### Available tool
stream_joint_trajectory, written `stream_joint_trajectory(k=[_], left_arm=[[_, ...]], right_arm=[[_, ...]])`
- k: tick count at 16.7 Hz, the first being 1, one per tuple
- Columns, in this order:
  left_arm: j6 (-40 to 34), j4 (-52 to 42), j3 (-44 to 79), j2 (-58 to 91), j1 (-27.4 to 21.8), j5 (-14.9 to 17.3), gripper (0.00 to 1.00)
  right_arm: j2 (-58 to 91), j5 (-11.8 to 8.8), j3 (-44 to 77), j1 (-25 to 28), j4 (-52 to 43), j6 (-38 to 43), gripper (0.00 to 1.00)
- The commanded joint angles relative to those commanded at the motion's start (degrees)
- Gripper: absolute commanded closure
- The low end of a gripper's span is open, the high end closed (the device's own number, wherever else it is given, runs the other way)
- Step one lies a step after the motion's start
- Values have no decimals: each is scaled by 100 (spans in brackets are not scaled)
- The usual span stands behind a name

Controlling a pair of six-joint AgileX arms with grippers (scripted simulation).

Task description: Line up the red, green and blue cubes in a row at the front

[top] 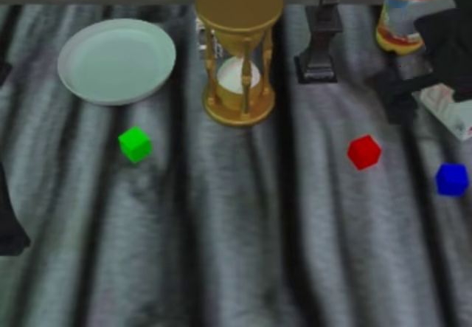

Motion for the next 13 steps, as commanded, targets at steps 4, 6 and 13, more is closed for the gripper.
stream_joint_trajectory(k=[4, 6, 13], left_arm=[[0, 0, 0, 0, 0, 0, 0], [0, 0, 0, 0, 0, 0, 0], [0, 0, 0, 0, 0, 0, 0]], right_arm=[[1592, -2, 1469, 262, -880, -65, 0], [2133, -3, 2007, 351, -1157, -88, 0], [2572, -3, 2436, 425, -1366, -107, 0]])
